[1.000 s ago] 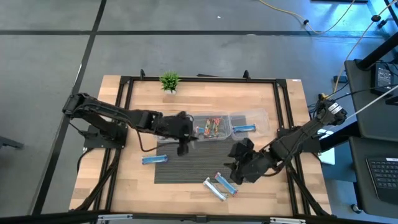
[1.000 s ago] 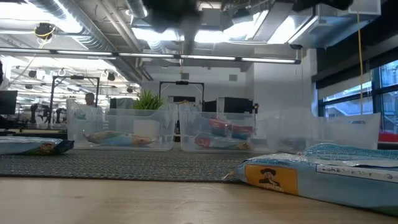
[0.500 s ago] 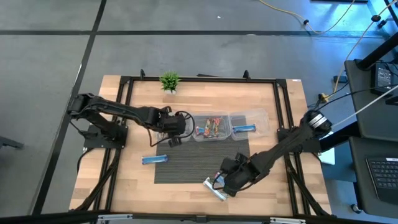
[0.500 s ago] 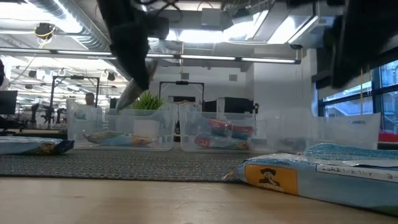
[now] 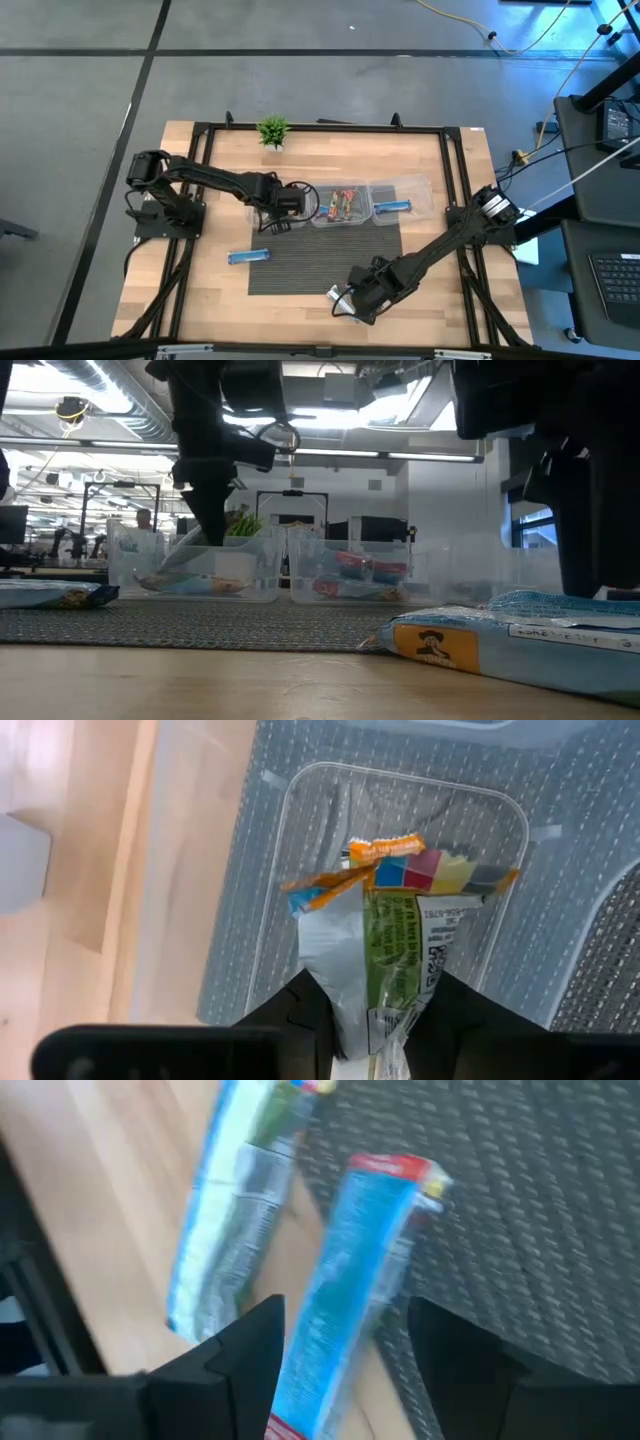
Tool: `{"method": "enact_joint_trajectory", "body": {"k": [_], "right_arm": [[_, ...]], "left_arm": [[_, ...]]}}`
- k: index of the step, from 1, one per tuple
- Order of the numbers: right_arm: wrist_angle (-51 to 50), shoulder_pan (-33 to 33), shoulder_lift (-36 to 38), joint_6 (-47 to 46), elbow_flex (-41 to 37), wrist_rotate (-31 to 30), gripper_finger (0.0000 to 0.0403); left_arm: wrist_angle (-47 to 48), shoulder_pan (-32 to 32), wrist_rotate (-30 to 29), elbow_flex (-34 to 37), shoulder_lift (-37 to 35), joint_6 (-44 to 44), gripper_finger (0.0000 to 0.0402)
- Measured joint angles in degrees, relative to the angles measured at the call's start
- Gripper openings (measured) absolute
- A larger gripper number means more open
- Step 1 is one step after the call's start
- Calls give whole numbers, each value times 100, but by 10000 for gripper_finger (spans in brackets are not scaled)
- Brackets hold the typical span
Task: Pick and place Granola Bars by type
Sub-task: Put the yellow granola bar into the left transparent bin, then put the red granola bar into the center transparent bin
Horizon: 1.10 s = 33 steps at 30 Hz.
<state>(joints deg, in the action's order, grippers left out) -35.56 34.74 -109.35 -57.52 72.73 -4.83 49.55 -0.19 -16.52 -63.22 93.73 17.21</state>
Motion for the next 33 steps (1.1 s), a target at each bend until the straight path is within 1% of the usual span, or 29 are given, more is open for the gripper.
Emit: {"method": "enact_joint_trajectory", "body": {"k": [7, 17, 21, 24, 30, 33], "right_arm": [[134, -24, -182, 101, 0, 62, 209], [128, -46, -197, 403, 0, 60, 154], [128, -46, -197, 420, 0, 60, 143], [128, -46, -197, 407, 0, 60, 143], [139, -46, -197, 403, 0, 5, 146], [139, -46, -201, 403, 0, -1, 146]], "left_arm": [[-3, -9, 99, 0, -13, 0, 83], [1, -7, 125, 0, -13, 2, 82], [1, -9, 125, 0, -13, 28, 88], [-1, -7, 138, 0, -13, 130, 102], [3, -9, 272, 0, -15, 153, 151], [54, -7, 269, -66, -15, 155, 166]]}}
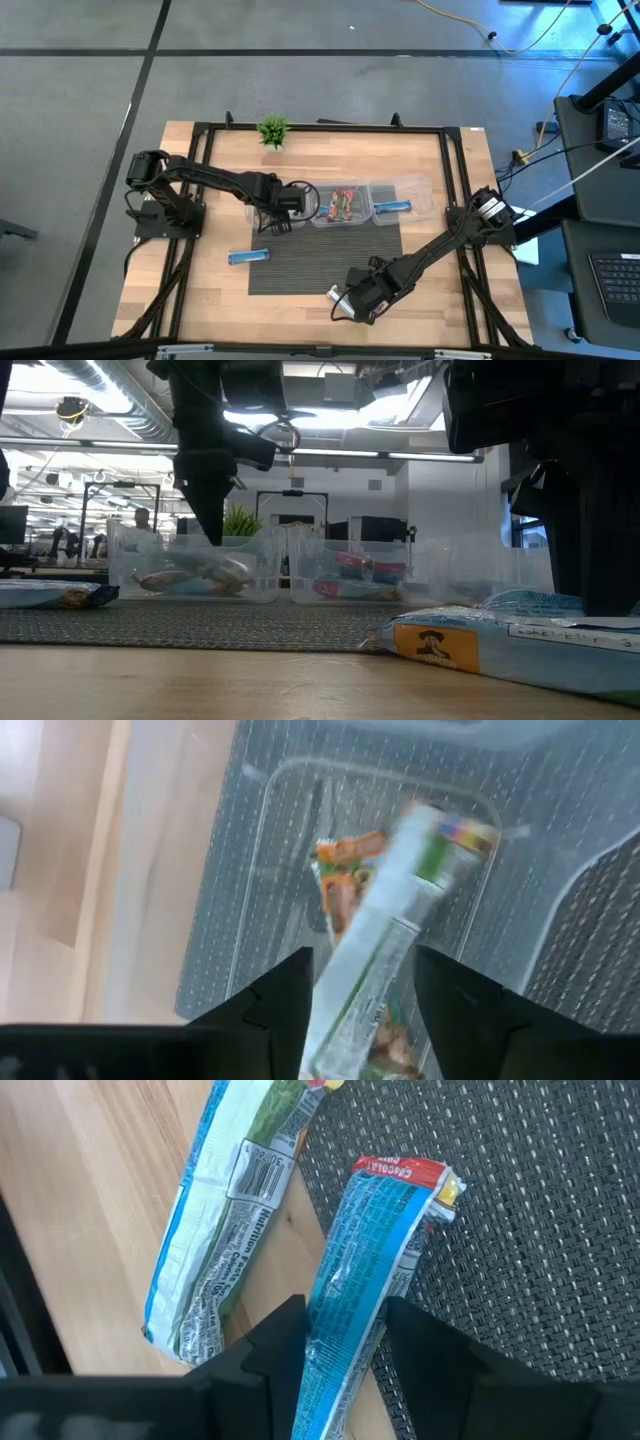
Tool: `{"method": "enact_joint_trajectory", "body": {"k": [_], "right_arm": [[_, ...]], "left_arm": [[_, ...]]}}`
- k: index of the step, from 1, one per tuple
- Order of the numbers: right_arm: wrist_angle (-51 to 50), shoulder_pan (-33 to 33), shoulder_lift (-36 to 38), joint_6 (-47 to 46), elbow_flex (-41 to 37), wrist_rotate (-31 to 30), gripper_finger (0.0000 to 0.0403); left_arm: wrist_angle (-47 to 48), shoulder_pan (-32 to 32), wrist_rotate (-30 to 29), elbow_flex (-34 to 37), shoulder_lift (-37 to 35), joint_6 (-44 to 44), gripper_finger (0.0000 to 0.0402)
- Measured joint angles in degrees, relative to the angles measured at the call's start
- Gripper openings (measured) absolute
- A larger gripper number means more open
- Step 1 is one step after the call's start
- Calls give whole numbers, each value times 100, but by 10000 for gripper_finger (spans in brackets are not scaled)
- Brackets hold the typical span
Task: Pick and place Granola Bars by type
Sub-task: Put the red granola bar into the center transparent bin
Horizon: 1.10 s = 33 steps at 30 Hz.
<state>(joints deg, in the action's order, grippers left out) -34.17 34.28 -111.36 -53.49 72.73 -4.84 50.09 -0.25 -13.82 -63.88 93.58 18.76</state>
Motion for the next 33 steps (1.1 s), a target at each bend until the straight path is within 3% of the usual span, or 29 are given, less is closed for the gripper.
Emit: {"method": "enact_joint_trajectory", "body": {"k": [16, 28, 33], "right_arm": [[131, 0, -141, -21, 2, -7, 144], [44, 0, -143, -17, 9, -11, 64], [19, -1, -136, -20, 11, 10, 49]], "left_arm": [[-14, -2, 0, -391, -9, 0, 173], [-9, -2, 5, -391, -38, -53, 170], [-22, -9, 104, -391, -455, -67, 169]]}}
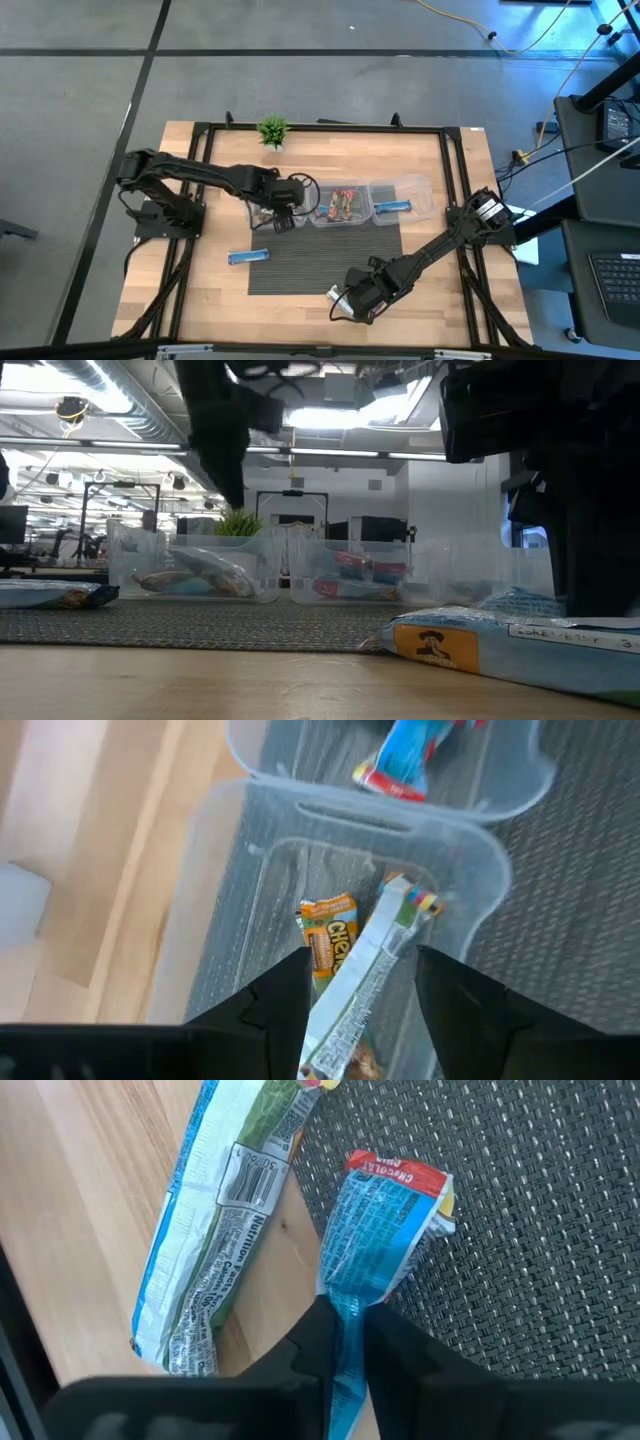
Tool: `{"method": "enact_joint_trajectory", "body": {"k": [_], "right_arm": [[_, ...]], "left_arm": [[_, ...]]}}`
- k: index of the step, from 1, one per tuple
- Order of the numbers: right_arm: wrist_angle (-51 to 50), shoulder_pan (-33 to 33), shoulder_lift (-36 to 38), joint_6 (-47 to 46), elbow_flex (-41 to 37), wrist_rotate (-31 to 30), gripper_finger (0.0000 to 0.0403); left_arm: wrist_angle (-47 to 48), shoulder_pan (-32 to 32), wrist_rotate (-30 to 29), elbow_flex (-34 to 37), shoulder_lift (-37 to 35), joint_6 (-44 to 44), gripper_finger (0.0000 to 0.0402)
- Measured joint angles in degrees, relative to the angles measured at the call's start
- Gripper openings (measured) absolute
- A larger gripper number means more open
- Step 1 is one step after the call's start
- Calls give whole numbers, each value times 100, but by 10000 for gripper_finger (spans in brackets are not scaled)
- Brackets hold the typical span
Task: Pick and place Granola Bars by type
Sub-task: Put the red granola bar into the center transparent bin
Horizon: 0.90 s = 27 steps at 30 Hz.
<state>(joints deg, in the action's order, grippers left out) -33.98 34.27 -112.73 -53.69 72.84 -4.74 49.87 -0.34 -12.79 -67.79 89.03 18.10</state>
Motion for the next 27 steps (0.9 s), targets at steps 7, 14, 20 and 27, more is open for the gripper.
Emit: {"method": "enact_joint_trajectory", "body": {"k": [7, 14, 20, 27], "right_arm": [[-492, -33, 277, 161, -17, 30, 48], [-828, -198, 1169, 393, -17, -676, 48], [-896, -677, 1972, 970, -15, -1593, 48], [-912, -1792, 2251, 2043, -13, -1843, 48]], "left_arm": [[-251, -258, -441, 0, -922, 198, 169], [-662, -854, -712, 0, -1653, 374, 169], [-1457, -1504, -715, -2, -1708, 375, 171], [-2317, -2066, -715, -2, -1390, 180, 170]]}}
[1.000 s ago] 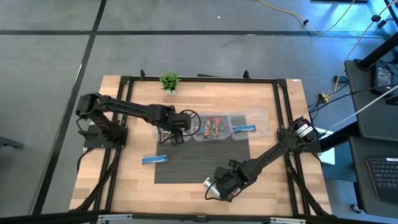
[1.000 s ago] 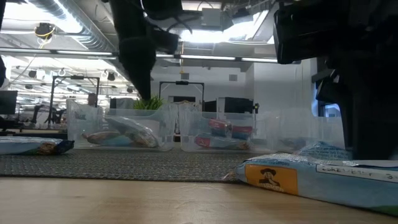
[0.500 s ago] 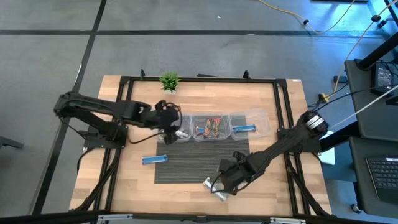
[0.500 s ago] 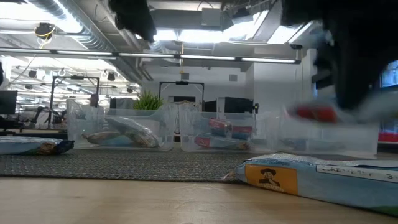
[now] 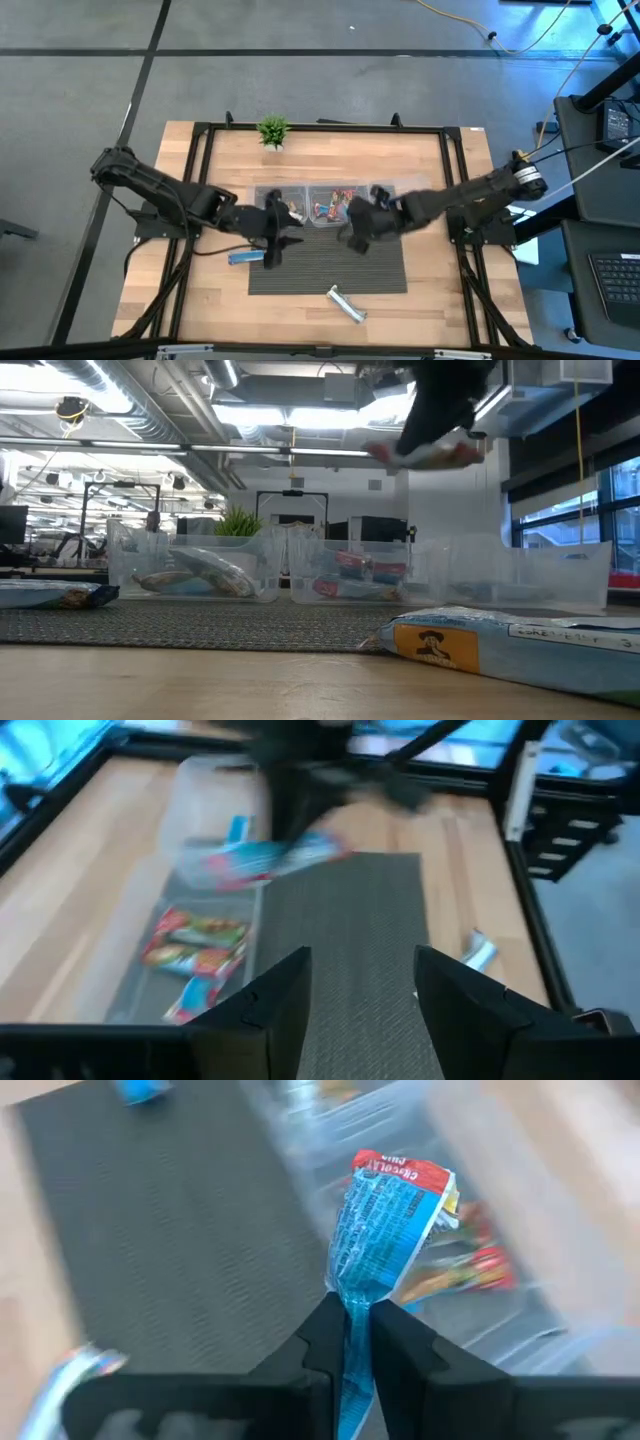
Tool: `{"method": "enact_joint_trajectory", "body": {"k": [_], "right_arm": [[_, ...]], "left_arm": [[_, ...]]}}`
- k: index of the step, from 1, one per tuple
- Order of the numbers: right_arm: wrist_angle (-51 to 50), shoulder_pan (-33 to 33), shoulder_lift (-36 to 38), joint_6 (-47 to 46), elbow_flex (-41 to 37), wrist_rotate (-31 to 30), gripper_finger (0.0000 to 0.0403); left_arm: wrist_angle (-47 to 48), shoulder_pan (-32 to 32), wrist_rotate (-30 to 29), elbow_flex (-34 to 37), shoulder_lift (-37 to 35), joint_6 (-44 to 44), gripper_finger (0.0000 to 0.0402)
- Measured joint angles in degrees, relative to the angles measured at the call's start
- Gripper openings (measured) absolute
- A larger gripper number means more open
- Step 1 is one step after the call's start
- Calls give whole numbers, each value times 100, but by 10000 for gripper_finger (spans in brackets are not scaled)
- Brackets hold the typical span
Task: Pick and place Granola Bars by type
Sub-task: Put the red granola bar into the center transparent bin, then put the yellow granola bar into the left transparent bin
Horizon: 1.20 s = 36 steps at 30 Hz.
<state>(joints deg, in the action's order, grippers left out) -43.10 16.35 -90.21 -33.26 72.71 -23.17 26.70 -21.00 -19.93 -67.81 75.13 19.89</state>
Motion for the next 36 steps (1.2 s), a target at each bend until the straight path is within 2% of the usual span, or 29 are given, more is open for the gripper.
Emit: {"method": "enact_joint_trajectory", "body": {"k": [3, 9, 14, 18, 20, 24, 29, 36], "right_arm": [[51, -524, -97, 358, 4, 7, 48], [180, -1266, -484, 463, 2, 214, 48], [246, -1431, -893, 809, 2, 256, 48], [400, -1498, -1117, 907, 2, 765, 51], [494, -1521, -1201, 961, 2, 981, 60], [565, -1546, -1292, 955, 2, 1022, 88], [483, -1551, -1165, 895, 2, 561, 115], [227, -1367, -211, 448, 4, 524, 119]], "left_arm": [[-251, -149, 9, 0, 204, -217, 172], [-604, -264, 19, 0, 718, -273, 173], [-809, -264, 48, 0, 1165, -264, 171], [-1236, -264, 103, 0, 1524, -268, 169], [-1528, -255, 234, 0, 1695, -268, 169], [-1852, -253, 486, 0, 1997, -364, 167], [-2016, -253, 623, 0, 2280, -662, 161], [-2511, -253, 797, 4, 2515, -798, 161]]}}
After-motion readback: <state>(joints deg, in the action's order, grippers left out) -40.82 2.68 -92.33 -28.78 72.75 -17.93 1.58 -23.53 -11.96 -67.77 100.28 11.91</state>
